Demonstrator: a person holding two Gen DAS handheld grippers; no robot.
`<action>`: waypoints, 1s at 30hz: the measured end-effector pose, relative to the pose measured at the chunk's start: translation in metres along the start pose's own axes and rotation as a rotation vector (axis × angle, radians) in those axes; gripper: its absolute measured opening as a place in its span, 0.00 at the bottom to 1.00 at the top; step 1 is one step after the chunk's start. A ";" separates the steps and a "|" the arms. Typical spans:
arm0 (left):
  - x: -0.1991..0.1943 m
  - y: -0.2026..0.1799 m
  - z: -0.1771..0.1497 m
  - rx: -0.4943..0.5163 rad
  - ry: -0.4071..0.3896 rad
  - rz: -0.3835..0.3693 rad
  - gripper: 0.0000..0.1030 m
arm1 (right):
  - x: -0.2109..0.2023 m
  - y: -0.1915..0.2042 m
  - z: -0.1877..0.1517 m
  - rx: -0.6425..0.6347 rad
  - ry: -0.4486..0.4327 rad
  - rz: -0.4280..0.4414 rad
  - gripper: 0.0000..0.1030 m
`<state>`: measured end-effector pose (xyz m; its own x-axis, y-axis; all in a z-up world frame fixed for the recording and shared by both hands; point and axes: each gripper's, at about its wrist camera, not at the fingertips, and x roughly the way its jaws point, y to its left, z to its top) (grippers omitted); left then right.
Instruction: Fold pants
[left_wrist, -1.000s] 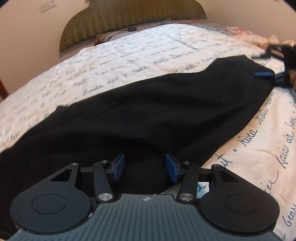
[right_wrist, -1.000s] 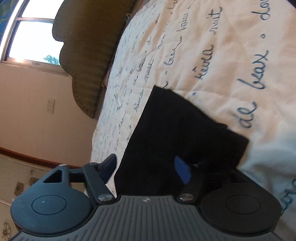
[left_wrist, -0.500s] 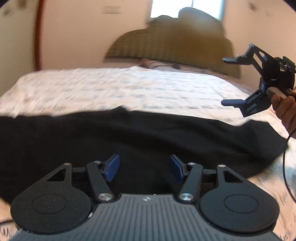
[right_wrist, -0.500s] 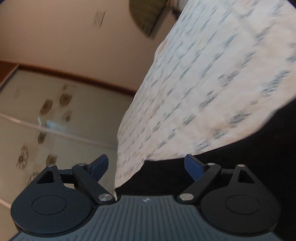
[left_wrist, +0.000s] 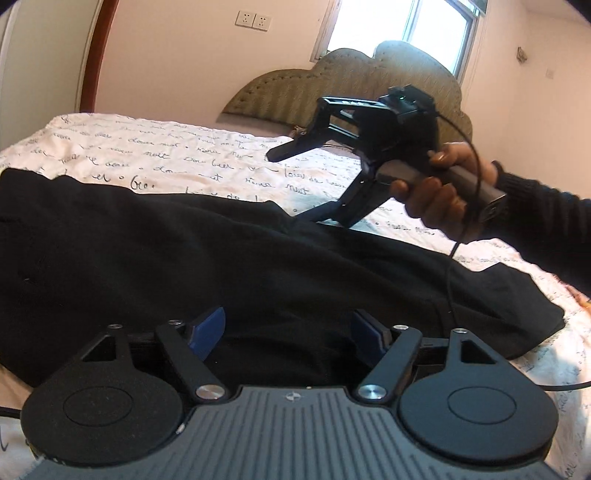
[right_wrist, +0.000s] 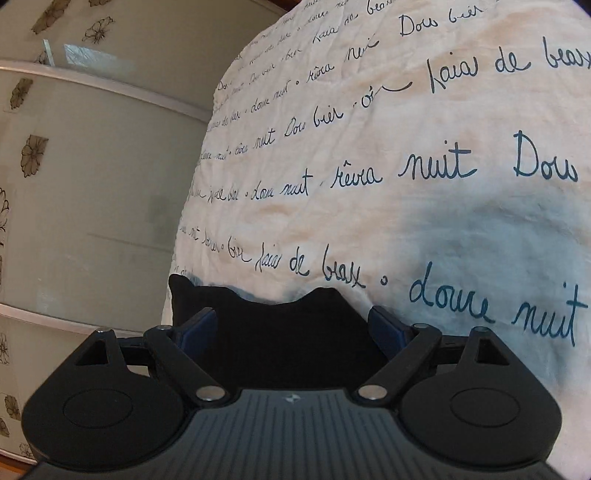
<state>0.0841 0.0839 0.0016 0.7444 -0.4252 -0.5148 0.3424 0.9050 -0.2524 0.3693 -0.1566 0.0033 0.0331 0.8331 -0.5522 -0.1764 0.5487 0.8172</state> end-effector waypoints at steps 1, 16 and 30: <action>-0.001 0.000 -0.001 -0.006 0.000 -0.008 0.79 | -0.001 0.000 0.003 -0.009 -0.016 -0.009 0.87; 0.005 0.000 0.001 -0.002 0.015 -0.021 0.85 | 0.019 0.003 0.005 -0.012 0.102 0.172 0.86; 0.011 0.003 0.002 -0.009 0.022 -0.023 0.87 | 0.035 0.006 0.028 -0.240 0.096 -0.109 0.02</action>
<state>0.0938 0.0818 -0.0030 0.7236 -0.4457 -0.5270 0.3539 0.8951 -0.2711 0.3970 -0.1225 -0.0066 -0.0264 0.7536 -0.6568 -0.4054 0.5925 0.6961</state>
